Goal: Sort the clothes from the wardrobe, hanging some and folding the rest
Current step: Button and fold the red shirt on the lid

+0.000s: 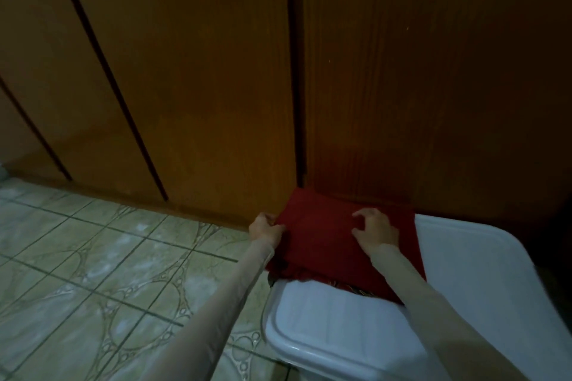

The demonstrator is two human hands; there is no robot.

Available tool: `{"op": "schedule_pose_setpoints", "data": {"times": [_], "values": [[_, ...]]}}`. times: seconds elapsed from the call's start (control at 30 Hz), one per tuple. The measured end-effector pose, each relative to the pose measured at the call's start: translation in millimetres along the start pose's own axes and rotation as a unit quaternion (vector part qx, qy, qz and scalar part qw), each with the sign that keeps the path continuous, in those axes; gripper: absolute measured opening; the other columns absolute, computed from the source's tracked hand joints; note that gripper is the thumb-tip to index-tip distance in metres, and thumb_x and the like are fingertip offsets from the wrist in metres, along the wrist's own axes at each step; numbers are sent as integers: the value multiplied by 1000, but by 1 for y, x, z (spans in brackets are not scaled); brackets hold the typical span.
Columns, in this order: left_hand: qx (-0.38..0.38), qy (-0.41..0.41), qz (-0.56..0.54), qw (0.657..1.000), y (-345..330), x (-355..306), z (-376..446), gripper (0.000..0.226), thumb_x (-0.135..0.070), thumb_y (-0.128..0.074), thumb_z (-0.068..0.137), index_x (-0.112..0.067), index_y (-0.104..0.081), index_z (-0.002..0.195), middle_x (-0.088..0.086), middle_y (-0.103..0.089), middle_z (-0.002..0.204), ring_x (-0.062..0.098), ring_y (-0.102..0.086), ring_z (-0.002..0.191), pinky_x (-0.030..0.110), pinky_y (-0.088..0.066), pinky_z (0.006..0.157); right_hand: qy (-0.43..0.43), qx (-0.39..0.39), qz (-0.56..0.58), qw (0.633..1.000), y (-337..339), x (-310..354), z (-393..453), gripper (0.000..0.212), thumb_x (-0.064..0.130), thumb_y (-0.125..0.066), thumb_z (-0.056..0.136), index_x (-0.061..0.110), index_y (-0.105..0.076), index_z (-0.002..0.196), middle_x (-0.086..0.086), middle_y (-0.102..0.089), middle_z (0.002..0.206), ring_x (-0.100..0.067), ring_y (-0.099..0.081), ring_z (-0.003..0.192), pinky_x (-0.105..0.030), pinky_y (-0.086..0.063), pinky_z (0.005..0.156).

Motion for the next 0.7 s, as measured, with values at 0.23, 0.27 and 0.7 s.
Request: {"op": "schedule_pose_setpoints", "data": {"times": [0.23, 0.27, 0.7], "values": [[-13, -24, 33, 999, 1, -6, -13, 37, -17, -63, 88, -3, -50, 119, 15, -56, 120, 28, -54, 109, 23, -37, 76, -131, 5, -59, 990, 10, -58, -3, 59, 39, -54, 91, 22, -28, 142, -12, -6, 155, -30, -9, 142, -49, -17, 113], [-11, -40, 59, 997, 0, -7, -16, 38, -16, -63, 88, -2, -48, 120, 15, -56, 119, 28, -55, 108, 24, -38, 75, -148, -1, -48, 988, 12, -61, -5, 59, 38, -55, 91, 21, -29, 142, -14, -6, 154, -32, -13, 140, -49, -22, 110], [167, -417, 407, 796, -121, -35, -110, 91, -77, -11, 68, -32, -25, 145, -4, -20, 154, 15, -12, 142, 44, 4, 115, -177, -32, 29, 983, 51, -114, -39, 48, 3, -49, 91, 13, -42, 137, -20, -41, 132, -34, -53, 111, -38, -47, 89]]}}
Point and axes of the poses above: each hand's wrist, its own z-axis towards the middle knuckle, its own y-axis out of the back of the hand, x = y × z, the point moved 10 cm from there along z, towards the middle knuckle
